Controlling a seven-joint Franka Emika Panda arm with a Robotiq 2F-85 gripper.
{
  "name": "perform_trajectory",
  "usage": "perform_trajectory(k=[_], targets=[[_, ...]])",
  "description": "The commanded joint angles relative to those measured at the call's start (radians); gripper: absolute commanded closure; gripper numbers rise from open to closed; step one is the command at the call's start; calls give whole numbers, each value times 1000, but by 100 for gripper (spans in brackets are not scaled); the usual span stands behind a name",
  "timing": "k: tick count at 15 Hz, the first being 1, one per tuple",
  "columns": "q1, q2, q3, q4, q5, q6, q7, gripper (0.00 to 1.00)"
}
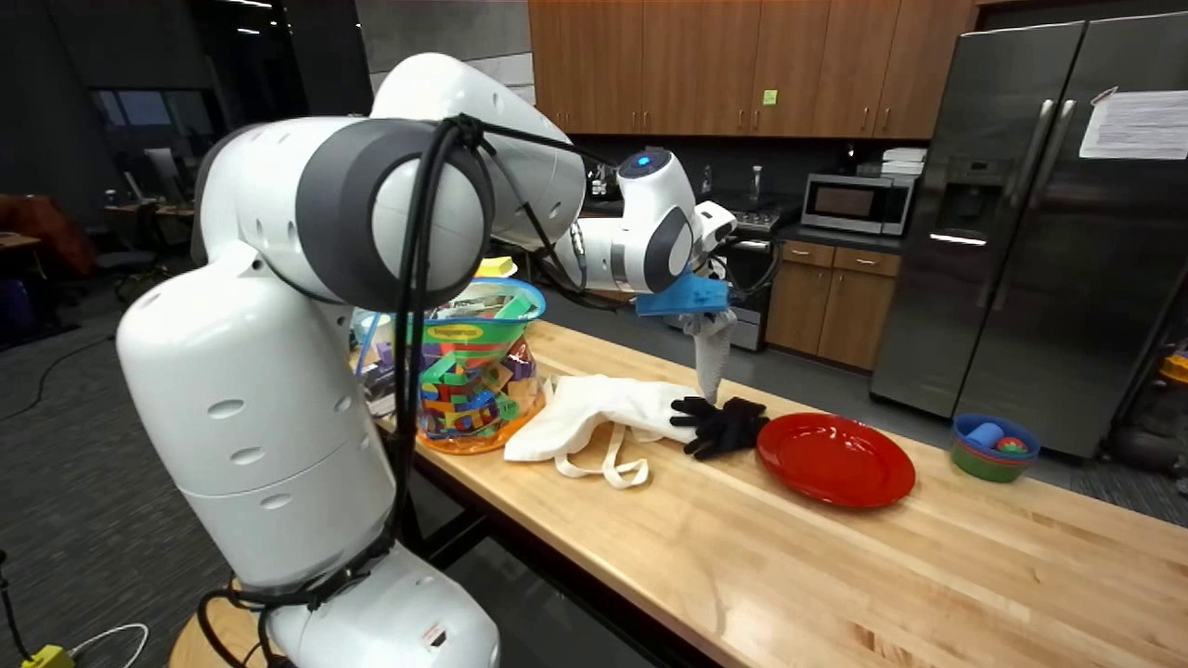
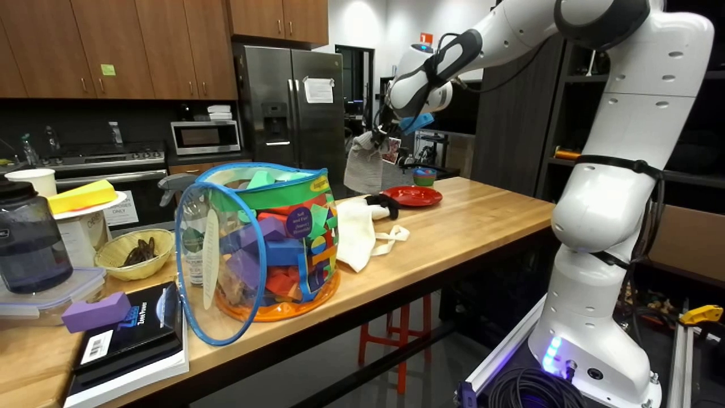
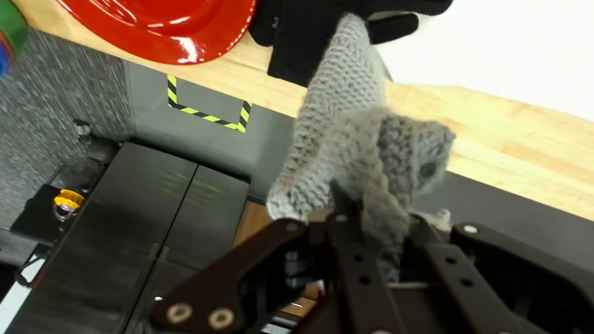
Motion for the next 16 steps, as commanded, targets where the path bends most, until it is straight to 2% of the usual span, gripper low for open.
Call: perform_trajectory(k=[1, 5, 16], targets=[[1, -28, -9, -6, 12, -26, -36, 96], [-69, -27, -74, -20, -18, -29, -5, 96], [-314, -20, -290, -79, -138, -17, 57, 96]])
